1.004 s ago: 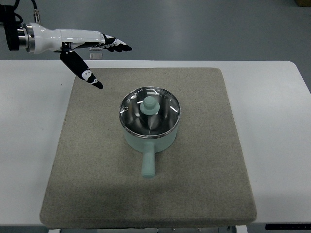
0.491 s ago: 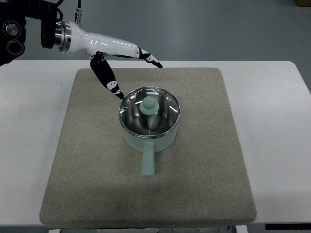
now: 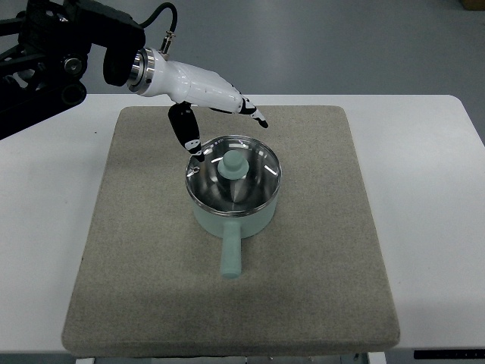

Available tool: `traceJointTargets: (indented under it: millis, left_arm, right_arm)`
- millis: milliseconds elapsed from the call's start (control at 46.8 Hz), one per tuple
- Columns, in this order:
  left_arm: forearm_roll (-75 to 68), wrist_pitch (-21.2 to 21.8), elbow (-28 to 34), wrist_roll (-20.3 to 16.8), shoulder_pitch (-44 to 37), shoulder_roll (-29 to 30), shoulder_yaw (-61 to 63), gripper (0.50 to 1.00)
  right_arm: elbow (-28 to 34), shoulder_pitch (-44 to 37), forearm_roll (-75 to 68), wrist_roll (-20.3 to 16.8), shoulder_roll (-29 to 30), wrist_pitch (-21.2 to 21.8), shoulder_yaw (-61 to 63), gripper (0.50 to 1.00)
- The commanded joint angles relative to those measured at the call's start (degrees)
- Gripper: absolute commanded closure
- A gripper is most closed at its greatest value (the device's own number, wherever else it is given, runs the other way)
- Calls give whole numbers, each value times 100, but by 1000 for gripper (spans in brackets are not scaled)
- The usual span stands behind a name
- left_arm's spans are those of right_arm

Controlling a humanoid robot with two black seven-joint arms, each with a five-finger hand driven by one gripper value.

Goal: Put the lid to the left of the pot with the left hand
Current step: 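Move the left hand over the saucepan toward the lid knob, then close the left hand fingers around the mint-green lid knob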

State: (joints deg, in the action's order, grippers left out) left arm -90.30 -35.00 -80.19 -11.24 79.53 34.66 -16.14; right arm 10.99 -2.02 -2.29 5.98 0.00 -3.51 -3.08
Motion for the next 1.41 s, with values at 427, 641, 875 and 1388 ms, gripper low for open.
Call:
traceJointTargets:
  millis: [427,641,875,1388]
  left_arm:
    - [-665,0,-270,8,71,-205,216,514]
    - [-884,0,-226,17,18,-363,208,555]
    - [-955,0,-208,8,10,-372,208,641]
    - [-1025,0,-217,8,1,-328,199,666]
  right_arm:
    - [0,0,0,0,0,0,0,576]
    - [0,0,0,0,0,0,0,576]
    - [0,0,0,0,0,0,0,576]
    - [0,0,0,0,0,0,0,576]
